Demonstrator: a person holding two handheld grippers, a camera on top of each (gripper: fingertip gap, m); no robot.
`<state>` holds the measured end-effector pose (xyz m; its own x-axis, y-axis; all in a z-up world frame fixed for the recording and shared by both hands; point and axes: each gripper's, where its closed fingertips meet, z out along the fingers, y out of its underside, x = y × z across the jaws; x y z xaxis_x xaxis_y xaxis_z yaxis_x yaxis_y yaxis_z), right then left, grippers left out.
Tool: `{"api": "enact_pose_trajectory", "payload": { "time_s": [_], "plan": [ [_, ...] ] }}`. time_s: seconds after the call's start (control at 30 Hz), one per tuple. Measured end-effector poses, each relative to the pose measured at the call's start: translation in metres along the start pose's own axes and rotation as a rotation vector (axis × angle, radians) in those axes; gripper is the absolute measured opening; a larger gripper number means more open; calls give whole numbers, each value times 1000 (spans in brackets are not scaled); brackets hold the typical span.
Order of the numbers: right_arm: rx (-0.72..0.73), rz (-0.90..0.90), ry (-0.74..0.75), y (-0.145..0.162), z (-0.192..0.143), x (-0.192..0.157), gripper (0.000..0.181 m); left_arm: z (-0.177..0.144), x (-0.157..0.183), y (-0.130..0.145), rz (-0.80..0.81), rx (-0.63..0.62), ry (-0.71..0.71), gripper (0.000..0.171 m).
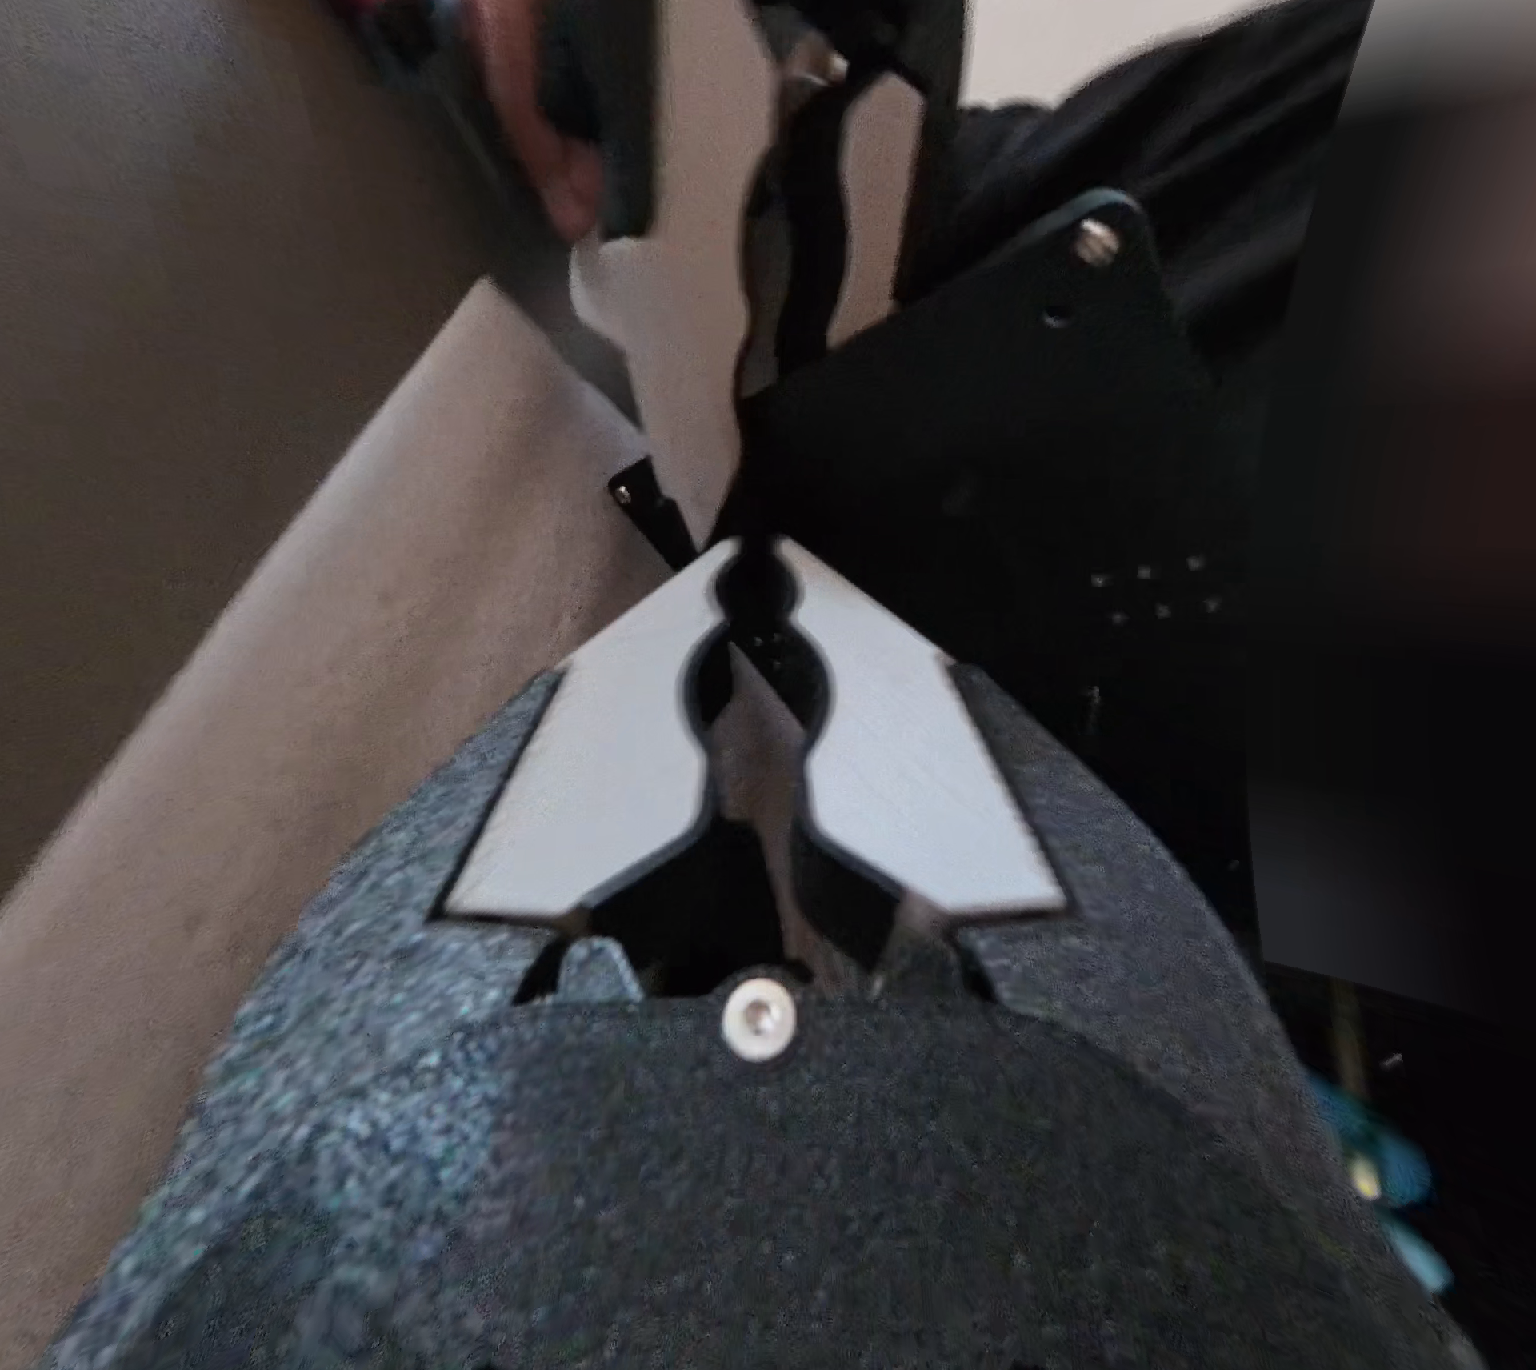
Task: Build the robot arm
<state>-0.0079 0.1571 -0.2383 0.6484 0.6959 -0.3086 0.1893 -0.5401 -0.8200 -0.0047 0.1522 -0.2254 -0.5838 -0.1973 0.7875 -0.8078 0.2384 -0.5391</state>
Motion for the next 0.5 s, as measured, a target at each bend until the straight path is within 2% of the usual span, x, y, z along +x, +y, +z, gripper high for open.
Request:
{"api": "enact_pose_trajectory", "payload": {
  "time_s": [0.13,0.23,0.27,0.33,0.37,0.4,0.5],
  "plan": [
    [0,1,-4,0,0,-1,19,1,3,-2,339,-74,-74,0],
    [1,4,-5,0,0,-1,19,-5,3,-6,293,-70,-45,0],
    [2,3,-3,0,0,-1,19,-10,-1,-9,221,-64,-35,0],
    [2,3,-1,0,0,-1,19,-19,-19,-9,-42,-58,-60,0],
    [1,3,-3,0,0,-1,19,-21,-24,-8,-178,-33,-47,8],
    [0,5,-5,0,0,-1,19,-21,-23,-6,-302,-7,-2,18],
    [3,7,-5,0,0,-1,19,-12,-17,8,-625,8,93,22]
  ]
}}
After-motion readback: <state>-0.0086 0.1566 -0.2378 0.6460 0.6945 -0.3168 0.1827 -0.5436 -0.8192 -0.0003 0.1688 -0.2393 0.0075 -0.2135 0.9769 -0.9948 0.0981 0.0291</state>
